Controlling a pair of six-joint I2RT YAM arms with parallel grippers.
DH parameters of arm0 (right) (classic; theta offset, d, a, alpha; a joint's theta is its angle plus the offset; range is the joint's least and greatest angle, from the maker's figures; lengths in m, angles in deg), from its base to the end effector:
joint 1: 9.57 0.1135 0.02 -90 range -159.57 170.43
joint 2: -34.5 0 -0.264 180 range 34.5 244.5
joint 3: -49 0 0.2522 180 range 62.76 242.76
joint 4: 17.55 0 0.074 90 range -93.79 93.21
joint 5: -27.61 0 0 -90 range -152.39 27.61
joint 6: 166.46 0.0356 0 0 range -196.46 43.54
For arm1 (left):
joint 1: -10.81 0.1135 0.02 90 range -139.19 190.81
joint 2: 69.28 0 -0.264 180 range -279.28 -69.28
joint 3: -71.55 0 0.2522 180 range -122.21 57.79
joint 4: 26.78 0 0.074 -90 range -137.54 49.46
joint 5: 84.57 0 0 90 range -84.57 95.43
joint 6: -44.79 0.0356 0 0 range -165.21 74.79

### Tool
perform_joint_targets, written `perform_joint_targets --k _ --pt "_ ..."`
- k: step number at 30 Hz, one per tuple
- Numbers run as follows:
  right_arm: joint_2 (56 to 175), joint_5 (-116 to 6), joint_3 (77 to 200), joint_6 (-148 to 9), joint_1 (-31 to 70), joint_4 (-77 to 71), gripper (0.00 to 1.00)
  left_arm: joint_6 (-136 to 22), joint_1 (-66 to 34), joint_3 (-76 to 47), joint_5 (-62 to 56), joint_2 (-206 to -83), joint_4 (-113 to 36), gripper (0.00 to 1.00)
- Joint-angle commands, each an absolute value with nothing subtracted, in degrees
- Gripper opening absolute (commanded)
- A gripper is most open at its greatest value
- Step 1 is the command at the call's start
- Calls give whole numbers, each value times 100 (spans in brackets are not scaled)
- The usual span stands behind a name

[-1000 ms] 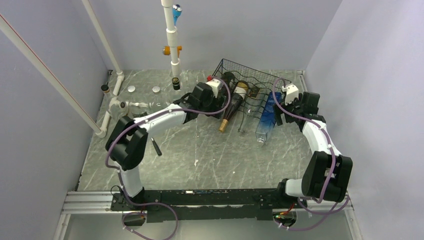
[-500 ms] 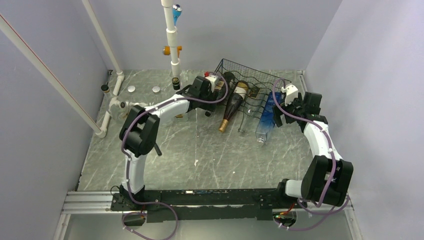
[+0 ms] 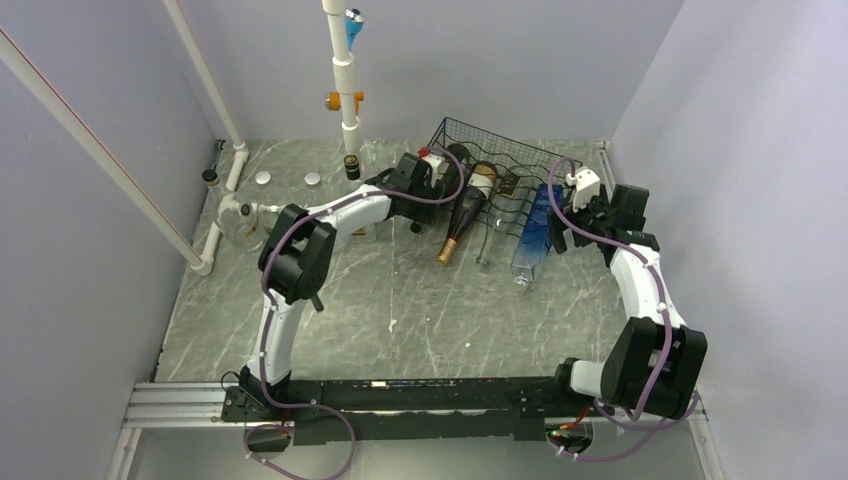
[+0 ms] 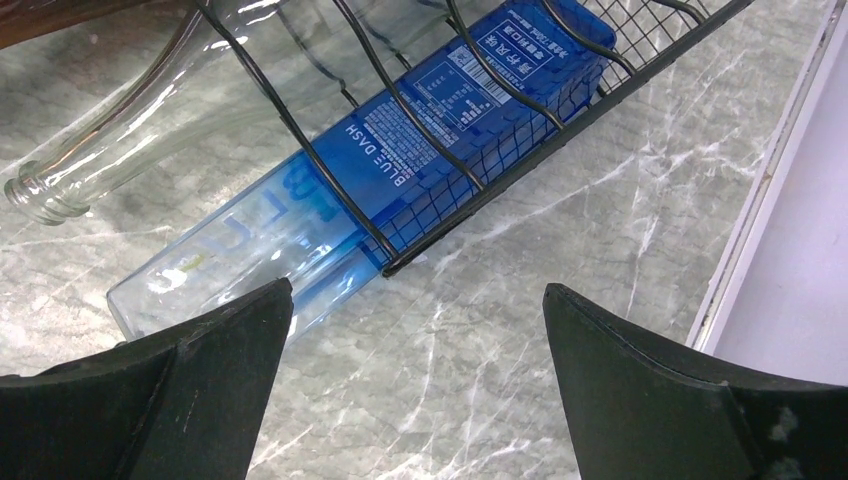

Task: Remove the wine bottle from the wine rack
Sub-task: Pick up the wine bottle from the wine rack.

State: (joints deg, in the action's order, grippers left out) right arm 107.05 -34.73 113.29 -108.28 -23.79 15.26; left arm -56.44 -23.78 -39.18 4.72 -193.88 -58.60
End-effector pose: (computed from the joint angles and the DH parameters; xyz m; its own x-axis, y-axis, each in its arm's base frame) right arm 0.2658 -0.0503 0.2598 -0.4770 -0.3609 -0.8014 -0.4392 0.8877 -0.1384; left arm 0.4042 -0.2793 0.1919 -0.6897 0.2391 -0.6834 0.4491 0.8817 -0.1447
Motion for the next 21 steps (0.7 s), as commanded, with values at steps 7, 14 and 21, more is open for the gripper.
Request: perform_joint_targets --k 7,14,21 --pt "10528 -3246 11523 -10904 -2438 1458 99 -5658 -2382 -4365 241 -19713 -6006 57" --pt "10509 -3215 11523 -10907 -2455 1458 99 -5737 -2373 -4546 174 -19924 -6115 56" --pt "10484 -3174 11524 -10923 -2456 1475 99 -5744 -2363 -4445 124 -19842 -6071 38"
